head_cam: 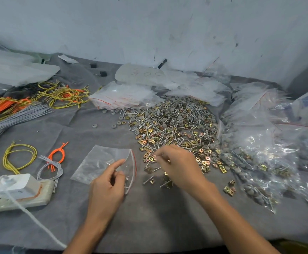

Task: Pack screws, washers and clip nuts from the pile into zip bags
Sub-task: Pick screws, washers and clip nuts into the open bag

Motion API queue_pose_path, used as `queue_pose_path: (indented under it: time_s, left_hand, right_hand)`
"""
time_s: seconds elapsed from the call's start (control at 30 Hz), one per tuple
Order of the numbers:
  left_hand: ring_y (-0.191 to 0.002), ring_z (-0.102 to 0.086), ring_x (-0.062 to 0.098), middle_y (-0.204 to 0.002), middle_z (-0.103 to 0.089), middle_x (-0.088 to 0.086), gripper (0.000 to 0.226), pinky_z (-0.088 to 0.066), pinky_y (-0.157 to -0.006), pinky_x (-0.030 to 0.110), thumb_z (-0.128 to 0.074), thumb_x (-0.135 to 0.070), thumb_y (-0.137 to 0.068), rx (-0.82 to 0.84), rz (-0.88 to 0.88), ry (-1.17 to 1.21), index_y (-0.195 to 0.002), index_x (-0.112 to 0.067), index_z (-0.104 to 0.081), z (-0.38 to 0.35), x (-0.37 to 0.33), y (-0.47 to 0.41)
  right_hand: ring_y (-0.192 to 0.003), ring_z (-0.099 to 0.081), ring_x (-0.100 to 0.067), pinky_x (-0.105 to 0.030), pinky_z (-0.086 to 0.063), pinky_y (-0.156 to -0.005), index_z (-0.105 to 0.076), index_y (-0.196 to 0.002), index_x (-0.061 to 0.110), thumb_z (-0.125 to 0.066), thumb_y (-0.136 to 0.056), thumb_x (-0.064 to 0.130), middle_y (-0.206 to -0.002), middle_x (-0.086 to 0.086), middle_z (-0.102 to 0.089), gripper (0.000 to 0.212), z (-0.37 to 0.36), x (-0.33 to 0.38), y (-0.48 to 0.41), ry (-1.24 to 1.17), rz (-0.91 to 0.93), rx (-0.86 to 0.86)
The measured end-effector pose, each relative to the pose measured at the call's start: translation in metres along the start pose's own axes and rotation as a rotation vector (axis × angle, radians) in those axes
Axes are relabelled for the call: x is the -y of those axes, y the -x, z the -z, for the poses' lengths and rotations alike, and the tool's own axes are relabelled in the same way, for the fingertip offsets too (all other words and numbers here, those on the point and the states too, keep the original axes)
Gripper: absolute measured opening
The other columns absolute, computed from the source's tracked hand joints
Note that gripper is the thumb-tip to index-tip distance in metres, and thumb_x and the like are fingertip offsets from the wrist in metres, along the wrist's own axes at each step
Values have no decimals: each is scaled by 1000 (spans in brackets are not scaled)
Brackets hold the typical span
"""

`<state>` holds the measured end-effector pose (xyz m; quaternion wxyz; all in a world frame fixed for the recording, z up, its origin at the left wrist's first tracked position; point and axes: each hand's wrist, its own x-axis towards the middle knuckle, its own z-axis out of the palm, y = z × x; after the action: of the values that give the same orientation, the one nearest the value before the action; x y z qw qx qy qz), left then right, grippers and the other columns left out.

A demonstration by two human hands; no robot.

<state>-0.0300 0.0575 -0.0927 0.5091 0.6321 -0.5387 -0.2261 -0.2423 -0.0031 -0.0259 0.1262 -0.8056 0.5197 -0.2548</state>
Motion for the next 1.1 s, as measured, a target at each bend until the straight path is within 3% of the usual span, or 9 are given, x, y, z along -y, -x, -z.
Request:
queue_pose_path:
  time_s: [0.1,0.23,0.4,0.6,0.8,1.0,1.1]
  left_hand:
    - [-48,-44,4,-56,-53,-9,37,-36,-50,18,-52,-32,-86,8,11,1,-109,-59,-63,0,0,-1]
    - [-49,-46,4,-58,-55,-9,37,-37,-51,18,-51,-35,-85,9,12,-1,-110,-59,-62,0,2,-1]
    - [-49,-45,4,-59,-56,-5,36,-38,-51,18,-48,-40,-84,9,13,18,-111,-59,-63,-1,2,-1]
    - [-48,-43,5,-60,-55,2,35,-38,-50,19,-49,-38,-84,4,3,37,-109,-59,-63,0,1,-1]
    - [-46,-41,3,-54,-48,-7,37,-35,-48,16,-49,-35,-85,6,-6,31,-110,-58,-64,0,1,-1]
    - [-48,-41,3,-54,-48,-10,36,-35,-49,17,-47,-41,-85,11,5,33,-112,-57,-64,1,0,0]
    - [-48,-41,3,-53,-47,-12,36,-34,-48,15,-47,-40,-85,12,0,20,-113,-57,-63,1,-1,0]
  right_hand:
    - [-78,-57,-2,-31,-49,-70,-66,-96,34,-60,-97,32,-90,20,-57,7,30,-33,-10,90,-153,-24]
    - [-87,-58,-9,-33,-49,-75,-63,-94,34,-58,-98,32,-94,16,-57,7,48,-58,-14,251,-243,67]
    - [-85,-56,-3,-29,-49,-72,-66,-93,32,-64,-95,30,-92,19,-57,4,38,-56,-7,180,-211,161]
    - [-89,-57,-9,-32,-51,-74,-64,-95,32,-64,-95,29,-96,16,-57,3,25,-50,-15,216,-174,186]
    - [-89,-53,-11,-33,-47,-69,-60,-105,36,-67,-92,44,-95,16,-51,16,17,-52,-22,261,-150,214]
    - [-98,-55,-12,-34,-49,-74,-61,-103,35,-63,-94,45,-100,15,-53,13,15,-50,-22,303,-120,197]
    - [-90,-54,-7,-32,-48,-72,-63,-100,36,-62,-95,47,-96,17,-55,12,21,-40,-16,186,-124,127]
